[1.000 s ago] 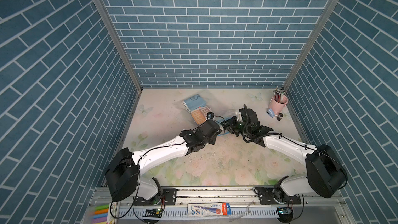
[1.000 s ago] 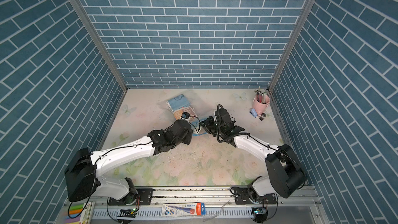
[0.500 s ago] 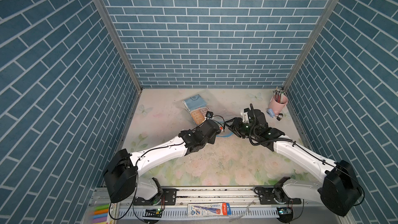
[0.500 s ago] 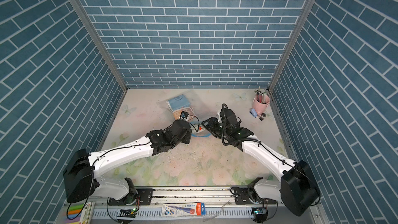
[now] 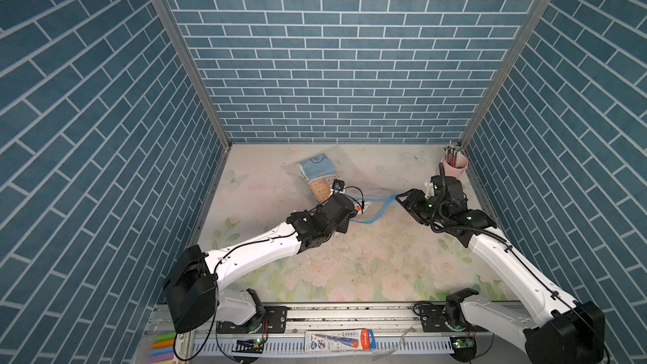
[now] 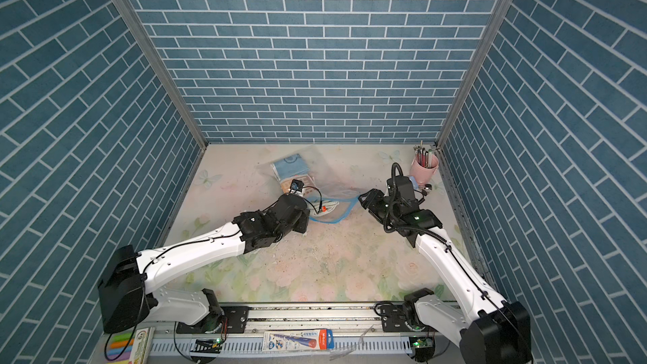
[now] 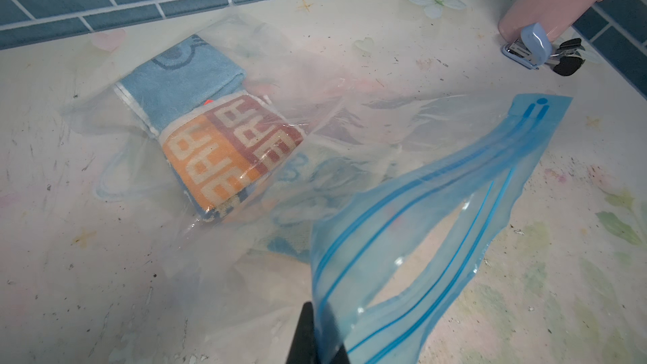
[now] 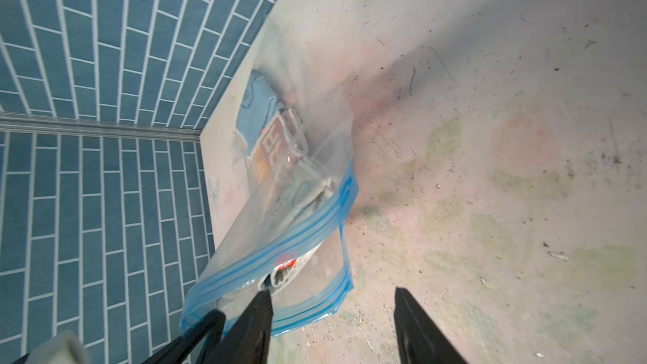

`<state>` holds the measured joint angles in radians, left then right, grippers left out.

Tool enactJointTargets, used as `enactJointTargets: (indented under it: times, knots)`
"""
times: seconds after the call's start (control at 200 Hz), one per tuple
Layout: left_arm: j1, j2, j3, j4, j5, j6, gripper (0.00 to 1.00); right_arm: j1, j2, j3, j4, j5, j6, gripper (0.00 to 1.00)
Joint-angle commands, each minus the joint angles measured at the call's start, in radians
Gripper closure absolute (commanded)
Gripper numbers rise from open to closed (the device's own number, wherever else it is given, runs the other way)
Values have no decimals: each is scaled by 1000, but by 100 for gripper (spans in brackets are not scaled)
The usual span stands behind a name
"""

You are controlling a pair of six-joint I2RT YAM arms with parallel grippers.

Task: Place the folded towel into the vacuum bag
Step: Adjust the vacuum bag at the center of the board.

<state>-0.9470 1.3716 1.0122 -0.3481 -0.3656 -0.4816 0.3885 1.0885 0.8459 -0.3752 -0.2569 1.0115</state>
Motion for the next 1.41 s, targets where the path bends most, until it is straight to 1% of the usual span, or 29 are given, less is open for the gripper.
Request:
enactJointTargets:
  times: [0.0,0.175,0.37,0.545,0.64,0.705,0.76,0.855,0.925,1.055,1.105,1.215,1.4]
  knots:
    - [-3,-32,-16,-16,-15,-5,100,-10,66,21,27,9,-44,43]
    - [-5,-40,-29,-17,-16,-16,100,-15,176,35,141,-1,-36,47]
    - [-4,-58,-50,-19,-17,-20,100,-16,255,65,195,-15,-32,53]
    - [-6,-60,-58,-17,-19,-22,100,-15,278,62,232,-42,-10,73]
    - [-4,-61,-61,-15,-21,-24,100,-14,277,61,233,-48,-8,79]
    - [-5,-63,-63,-15,-24,-22,100,-14,274,61,232,-53,-8,85]
    - [-4,-65,-64,-15,-27,-23,100,-14,271,58,231,-57,-8,87]
    - [-4,-71,-66,-15,-29,-22,100,-13,261,56,225,-60,-10,93]
    - [-4,-75,-70,-20,-29,-22,100,-14,253,64,218,-62,-14,100]
    - [-5,-87,-82,-33,-31,-26,100,-13,248,103,182,-64,-29,100]
    - [-3,-96,-89,-39,-32,-30,97,-14,250,126,164,-70,-38,100]
    - [-5,-114,-113,-54,-31,-43,95,-14,248,173,147,-87,-52,100]
    - [-5,-172,-175,-69,-28,-63,95,-14,246,243,121,-103,-65,100]
